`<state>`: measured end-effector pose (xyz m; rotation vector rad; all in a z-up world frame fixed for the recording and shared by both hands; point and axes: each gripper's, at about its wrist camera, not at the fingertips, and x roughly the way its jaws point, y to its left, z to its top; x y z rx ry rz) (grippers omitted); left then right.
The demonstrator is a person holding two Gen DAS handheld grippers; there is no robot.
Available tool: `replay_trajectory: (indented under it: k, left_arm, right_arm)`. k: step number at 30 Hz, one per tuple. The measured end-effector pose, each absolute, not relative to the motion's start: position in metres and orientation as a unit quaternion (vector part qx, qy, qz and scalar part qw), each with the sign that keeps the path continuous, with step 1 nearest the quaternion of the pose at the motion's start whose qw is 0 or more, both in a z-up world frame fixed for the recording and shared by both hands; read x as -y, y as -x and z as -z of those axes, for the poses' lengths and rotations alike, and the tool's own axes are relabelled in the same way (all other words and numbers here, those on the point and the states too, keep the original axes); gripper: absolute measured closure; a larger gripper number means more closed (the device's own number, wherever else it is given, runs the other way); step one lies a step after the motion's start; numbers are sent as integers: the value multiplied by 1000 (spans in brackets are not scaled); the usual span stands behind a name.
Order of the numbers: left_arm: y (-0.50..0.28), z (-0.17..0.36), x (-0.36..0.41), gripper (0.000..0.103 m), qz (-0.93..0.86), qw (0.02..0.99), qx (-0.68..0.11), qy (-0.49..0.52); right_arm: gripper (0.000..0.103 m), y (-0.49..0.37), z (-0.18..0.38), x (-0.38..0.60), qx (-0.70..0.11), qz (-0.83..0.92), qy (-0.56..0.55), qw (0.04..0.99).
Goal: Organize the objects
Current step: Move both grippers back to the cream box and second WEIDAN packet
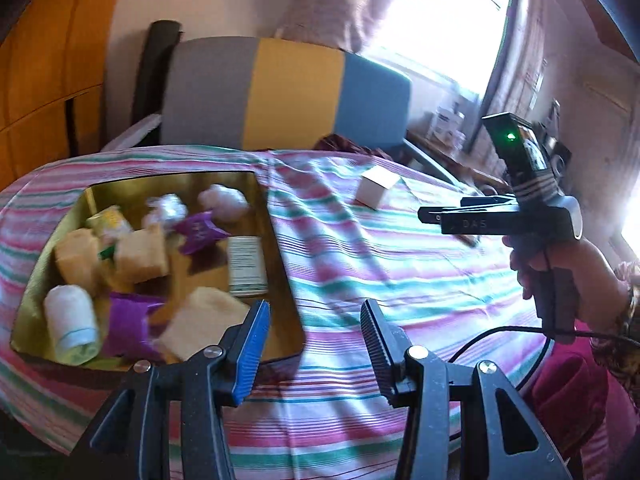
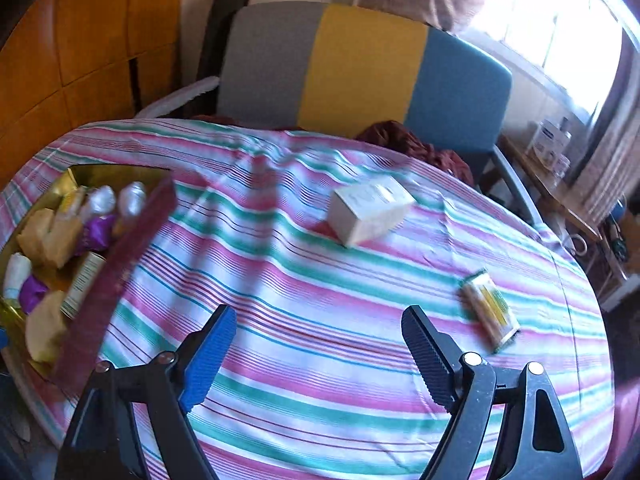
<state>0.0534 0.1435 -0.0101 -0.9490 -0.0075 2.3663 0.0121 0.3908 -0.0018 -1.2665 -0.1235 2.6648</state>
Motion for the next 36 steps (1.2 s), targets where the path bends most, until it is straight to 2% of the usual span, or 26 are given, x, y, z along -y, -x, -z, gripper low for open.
replay_trajectory:
  k: [16,20,26,32,36]
  left_arm:
    - [-46,12,-236,55,-843,368,-38,390]
    - [-48,16,-252,55,-827,392,-49,399]
    - [-55,22,-263,55,-818,402,-67,406]
    - [-51,24,-262,55,-817,390,-68,418]
    - [-46,27,-262,55,-816,383,-68,428]
  right_arm:
    - [15,-28,40,-515,-17,-852,499,158]
    - [13,-25,37,-564,-30,-852,488,188]
    - [8,-1,31,-629,-70,-863,456,206]
    - [8,29,54,-660,-135,-857,459,192]
    - [8,41,70,-657,-129,-850,478,183]
